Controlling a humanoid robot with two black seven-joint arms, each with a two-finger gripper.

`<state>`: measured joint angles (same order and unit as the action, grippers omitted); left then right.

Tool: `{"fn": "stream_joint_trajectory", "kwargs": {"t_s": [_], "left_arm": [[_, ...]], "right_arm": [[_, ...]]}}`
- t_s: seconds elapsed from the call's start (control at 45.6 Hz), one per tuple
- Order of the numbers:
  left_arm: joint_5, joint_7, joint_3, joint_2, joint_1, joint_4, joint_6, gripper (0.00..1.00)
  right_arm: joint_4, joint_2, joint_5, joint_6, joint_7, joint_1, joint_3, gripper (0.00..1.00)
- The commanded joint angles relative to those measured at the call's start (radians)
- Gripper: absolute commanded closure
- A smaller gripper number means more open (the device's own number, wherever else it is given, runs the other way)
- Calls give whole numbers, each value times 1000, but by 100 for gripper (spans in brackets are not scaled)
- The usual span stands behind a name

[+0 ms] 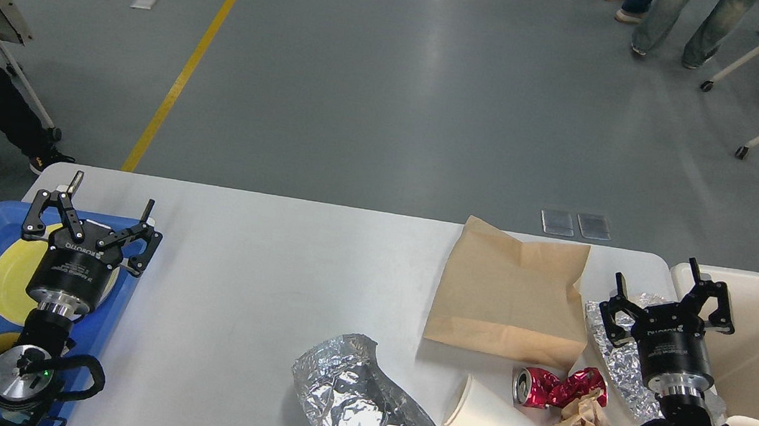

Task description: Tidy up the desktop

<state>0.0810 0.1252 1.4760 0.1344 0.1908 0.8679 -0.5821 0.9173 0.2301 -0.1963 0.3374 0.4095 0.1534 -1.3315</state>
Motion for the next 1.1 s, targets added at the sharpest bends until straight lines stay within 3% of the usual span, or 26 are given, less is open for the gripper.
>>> {"fn": "stream_joint_trajectory", "kwargs": {"t_s": [0.0, 1.074], "left_arm": [[-12, 4, -2, 1, 9, -33, -36, 3], [-15, 2, -6, 1, 47, -83, -44, 3]], "right_arm": [[0, 0, 0, 0, 0, 0, 0, 0], [0, 0, 0, 0, 0, 0, 0, 0]]}}
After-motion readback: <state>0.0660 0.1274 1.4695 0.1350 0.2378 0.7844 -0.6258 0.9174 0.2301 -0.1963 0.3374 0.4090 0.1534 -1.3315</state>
